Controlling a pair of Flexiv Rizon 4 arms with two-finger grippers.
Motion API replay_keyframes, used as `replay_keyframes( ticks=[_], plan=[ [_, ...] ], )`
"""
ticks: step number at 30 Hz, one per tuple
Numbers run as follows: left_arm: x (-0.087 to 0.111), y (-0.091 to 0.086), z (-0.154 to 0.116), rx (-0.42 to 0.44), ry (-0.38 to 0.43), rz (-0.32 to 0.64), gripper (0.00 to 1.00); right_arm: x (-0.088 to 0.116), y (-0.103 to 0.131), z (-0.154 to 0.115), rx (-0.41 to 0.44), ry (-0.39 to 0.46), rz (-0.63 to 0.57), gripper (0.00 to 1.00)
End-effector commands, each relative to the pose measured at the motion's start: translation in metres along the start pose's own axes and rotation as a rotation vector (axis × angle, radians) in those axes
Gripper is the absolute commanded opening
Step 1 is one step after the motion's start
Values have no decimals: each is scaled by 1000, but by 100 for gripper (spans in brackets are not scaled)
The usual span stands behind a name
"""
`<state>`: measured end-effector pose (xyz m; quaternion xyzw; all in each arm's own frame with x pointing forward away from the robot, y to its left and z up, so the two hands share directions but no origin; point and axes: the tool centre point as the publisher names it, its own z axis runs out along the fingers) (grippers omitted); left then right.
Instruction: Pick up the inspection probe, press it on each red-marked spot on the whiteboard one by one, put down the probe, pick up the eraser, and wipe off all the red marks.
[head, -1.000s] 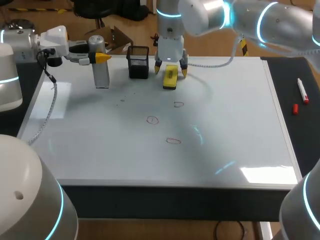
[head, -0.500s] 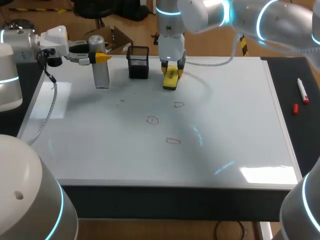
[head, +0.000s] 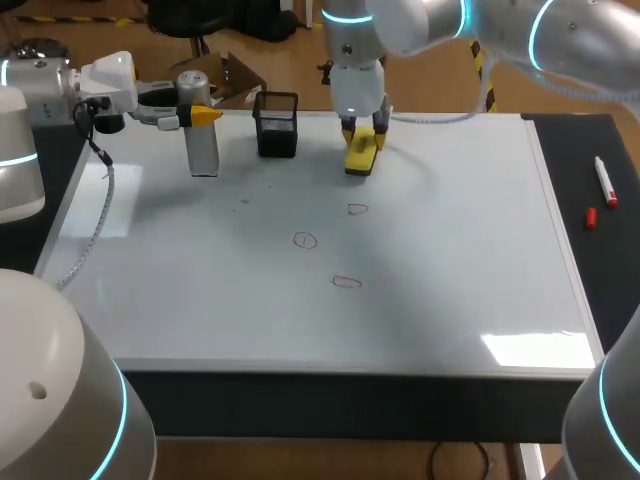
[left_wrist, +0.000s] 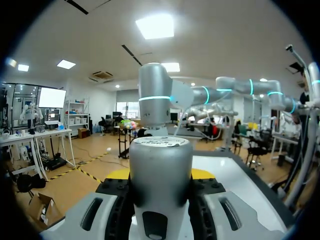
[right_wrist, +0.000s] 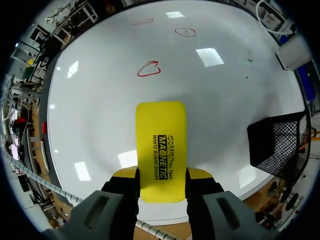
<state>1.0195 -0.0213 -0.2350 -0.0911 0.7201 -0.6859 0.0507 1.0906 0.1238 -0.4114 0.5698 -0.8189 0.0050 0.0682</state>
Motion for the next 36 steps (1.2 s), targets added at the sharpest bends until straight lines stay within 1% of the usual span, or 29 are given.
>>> replay_keyframes(
  ticks=[1, 4, 8, 14, 15, 19, 28, 36],
  plan=[
    [1, -2, 0, -2, -4, 0, 0, 35, 9, -17, 39, -14, 22, 0],
    [1, -2, 0, -2, -4, 0, 0, 50, 8, -18, 43, -13, 45, 0],
    [1, -2, 0, -2, -4, 0, 0, 71, 5, -14, 27, -26, 90, 0],
    [1, -2, 0, -2, -4, 0, 0, 103, -6, -7, 5, -34, 153, 0],
    [1, -2, 0, -2, -4, 0, 0, 108, -7, -7, 2, -48, 167, 0],
    [1, -2, 0, -2, -4, 0, 0, 126, -16, -6, 5, -60, 197, 0],
    [1, -2, 0, -2, -4, 0, 0, 154, -33, -8, 14, -51, 245, 0],
    [1, -2, 0, -2, -4, 0, 0, 179, -44, -6, 18, -67, 286, 0]
  ],
)
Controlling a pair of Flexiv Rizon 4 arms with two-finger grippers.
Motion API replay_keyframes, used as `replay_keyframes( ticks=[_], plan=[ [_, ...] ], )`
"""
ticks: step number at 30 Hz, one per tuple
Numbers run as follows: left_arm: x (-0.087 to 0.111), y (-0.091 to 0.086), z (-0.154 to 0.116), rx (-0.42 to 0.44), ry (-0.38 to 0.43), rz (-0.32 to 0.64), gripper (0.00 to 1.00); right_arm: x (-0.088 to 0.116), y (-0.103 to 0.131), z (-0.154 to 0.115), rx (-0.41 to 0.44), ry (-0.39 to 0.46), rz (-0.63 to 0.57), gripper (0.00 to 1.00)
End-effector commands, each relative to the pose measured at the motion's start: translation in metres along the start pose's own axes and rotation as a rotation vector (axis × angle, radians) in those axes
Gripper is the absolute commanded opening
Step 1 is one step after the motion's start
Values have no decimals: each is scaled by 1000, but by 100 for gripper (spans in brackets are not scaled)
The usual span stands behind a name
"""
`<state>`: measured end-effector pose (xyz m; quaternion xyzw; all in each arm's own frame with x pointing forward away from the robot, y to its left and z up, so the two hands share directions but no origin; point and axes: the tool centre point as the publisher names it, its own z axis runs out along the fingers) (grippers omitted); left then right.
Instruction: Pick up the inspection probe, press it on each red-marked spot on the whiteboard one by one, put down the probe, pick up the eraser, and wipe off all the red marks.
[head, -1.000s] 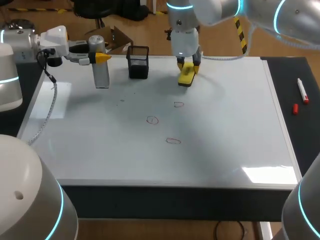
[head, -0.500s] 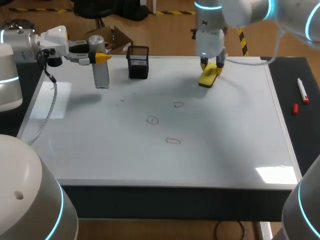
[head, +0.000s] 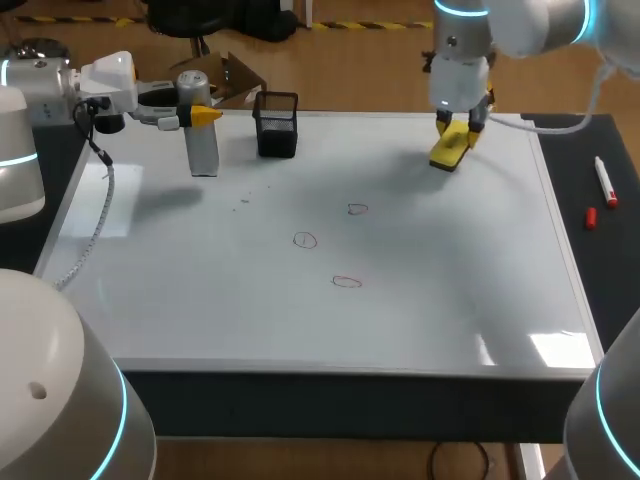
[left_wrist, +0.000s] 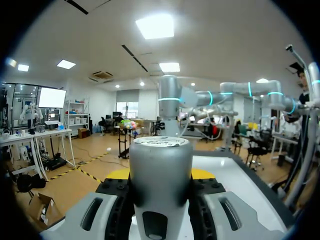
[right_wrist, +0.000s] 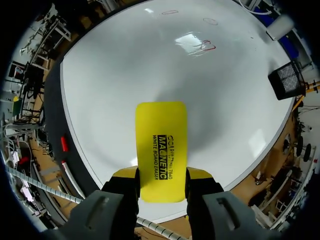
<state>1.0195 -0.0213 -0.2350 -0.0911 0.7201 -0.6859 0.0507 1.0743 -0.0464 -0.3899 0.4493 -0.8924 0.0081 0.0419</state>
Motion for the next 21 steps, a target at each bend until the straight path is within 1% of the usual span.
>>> replay_keyframes(
  ticks=[1, 4, 6, 8, 9, 12, 21],
  plan=[
    [1, -2, 0, -2, -4, 0, 0, 13, -6, -2, -2, -20, 4, 0],
    [1, -2, 0, -2, -4, 0, 0, 17, -10, -2, -1, -19, 8, 0],
    [1, -2, 0, -2, -4, 0, 0, 15, 0, -7, -1, -25, 11, 0],
    [1, -2, 0, -2, -4, 0, 0, 21, -10, -4, 0, -25, 9, 0],
    [1, -2, 0, -2, -4, 0, 0, 22, -11, -4, 2, -30, 6, 0],
    [1, -2, 0, -2, -4, 0, 0, 24, -11, -6, 6, -34, 7, 0],
    [1, -2, 0, -2, -4, 0, 0, 24, -11, -6, 6, -34, 7, 0]
  ],
)
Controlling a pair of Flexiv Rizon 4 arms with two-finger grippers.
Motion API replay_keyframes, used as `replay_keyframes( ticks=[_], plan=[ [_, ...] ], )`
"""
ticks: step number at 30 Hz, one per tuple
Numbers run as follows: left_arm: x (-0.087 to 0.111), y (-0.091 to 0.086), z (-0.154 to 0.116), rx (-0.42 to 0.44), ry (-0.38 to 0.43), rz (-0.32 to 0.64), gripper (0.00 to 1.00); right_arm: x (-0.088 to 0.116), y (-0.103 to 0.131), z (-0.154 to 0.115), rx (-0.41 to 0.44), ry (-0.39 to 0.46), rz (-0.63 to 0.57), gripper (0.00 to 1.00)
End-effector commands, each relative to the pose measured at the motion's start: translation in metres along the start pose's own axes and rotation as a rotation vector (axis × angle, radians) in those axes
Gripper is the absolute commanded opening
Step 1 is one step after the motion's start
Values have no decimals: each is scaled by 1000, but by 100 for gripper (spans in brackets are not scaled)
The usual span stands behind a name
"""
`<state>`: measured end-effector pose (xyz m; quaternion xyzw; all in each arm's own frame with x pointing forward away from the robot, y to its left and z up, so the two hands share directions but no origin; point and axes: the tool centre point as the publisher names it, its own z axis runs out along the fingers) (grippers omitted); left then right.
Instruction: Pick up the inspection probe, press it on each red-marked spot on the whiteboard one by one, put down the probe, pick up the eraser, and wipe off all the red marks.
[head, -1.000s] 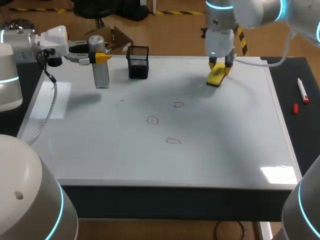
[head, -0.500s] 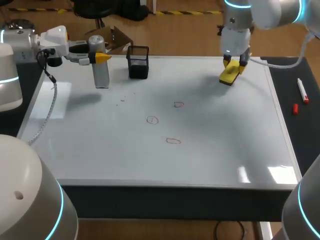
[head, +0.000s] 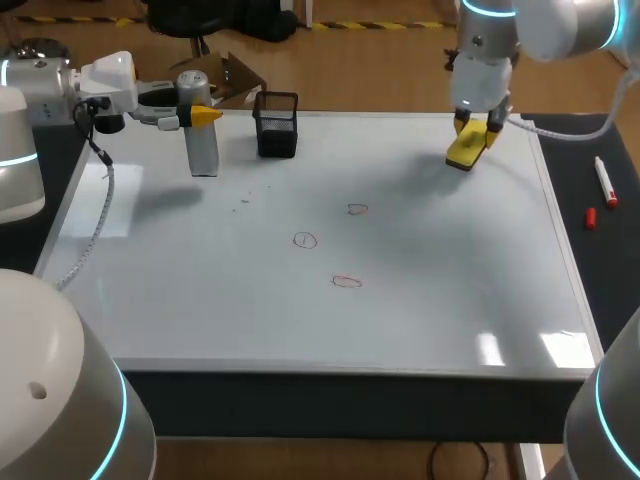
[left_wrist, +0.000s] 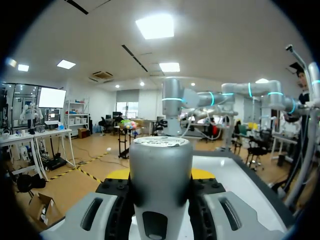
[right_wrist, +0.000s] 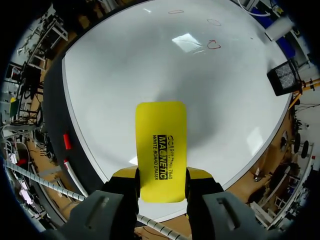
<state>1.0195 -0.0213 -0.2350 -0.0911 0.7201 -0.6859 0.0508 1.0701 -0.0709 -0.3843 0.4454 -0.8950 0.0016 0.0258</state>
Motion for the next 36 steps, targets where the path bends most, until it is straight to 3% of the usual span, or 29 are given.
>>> replay_keyframes(
  ticks=[1, 16, 24, 36],
  plan=[
    [1, -2, 0, -2, -4, 0, 0, 2, 0, -2, 3, 0, -2, 0],
    [1, -2, 0, -2, -4, 0, 0, 2, 0, -2, 3, 0, -2, 0],
    [44, -15, 29, 50, 50, -10, 0, 2, 0, -2, 3, 0, -2, 0],
    [119, -9, 72, 90, 205, -53, 0, 2, 0, -2, 3, 0, -2, 0]
  ],
)
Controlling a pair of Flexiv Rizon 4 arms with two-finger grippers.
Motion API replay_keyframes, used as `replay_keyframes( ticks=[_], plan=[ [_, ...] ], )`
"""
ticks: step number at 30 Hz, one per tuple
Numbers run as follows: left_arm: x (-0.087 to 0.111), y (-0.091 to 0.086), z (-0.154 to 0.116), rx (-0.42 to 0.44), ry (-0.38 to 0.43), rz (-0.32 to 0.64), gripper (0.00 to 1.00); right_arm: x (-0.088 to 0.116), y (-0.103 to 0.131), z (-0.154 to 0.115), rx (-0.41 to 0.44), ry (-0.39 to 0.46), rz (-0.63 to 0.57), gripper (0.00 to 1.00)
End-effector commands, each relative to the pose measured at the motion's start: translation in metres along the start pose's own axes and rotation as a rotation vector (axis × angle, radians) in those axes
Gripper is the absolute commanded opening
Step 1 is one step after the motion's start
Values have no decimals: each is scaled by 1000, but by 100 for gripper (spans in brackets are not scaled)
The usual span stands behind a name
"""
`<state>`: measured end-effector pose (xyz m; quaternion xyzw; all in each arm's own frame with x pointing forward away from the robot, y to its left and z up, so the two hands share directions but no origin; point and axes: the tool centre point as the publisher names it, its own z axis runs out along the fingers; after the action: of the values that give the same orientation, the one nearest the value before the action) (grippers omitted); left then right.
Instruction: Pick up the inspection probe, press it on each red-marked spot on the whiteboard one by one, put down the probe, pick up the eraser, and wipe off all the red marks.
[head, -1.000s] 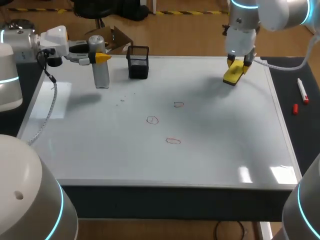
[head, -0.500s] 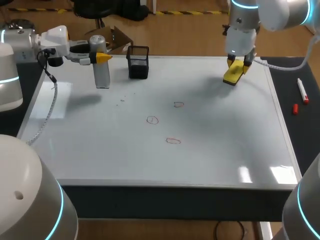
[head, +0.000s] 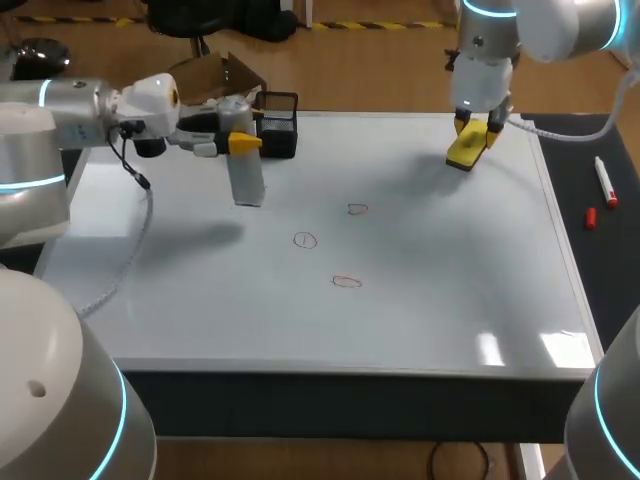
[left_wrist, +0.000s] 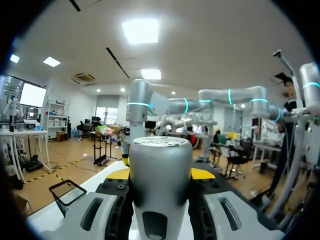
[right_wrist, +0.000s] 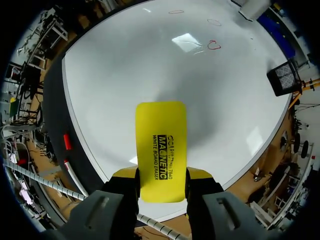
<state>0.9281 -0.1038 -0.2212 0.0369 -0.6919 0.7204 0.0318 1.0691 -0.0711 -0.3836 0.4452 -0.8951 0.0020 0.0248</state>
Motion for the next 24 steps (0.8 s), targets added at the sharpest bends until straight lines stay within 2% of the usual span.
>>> replay_keyframes(
  ticks=[1, 10, 14, 24],
  plan=[
    [14, 6, 16, 13, 19, -11, 0, 1, 0, -1, 1, 2, -2, 0],
    [31, 22, 44, 41, 98, -26, 0, 1, 0, -1, 1, 2, -2, 0],
    [34, 34, 56, 46, 131, -33, 0, 1, 0, -1, 1, 2, -2, 0],
    [34, 50, 74, 57, 184, -43, 0, 1, 0, -1, 1, 2, -2, 0]
  ],
)
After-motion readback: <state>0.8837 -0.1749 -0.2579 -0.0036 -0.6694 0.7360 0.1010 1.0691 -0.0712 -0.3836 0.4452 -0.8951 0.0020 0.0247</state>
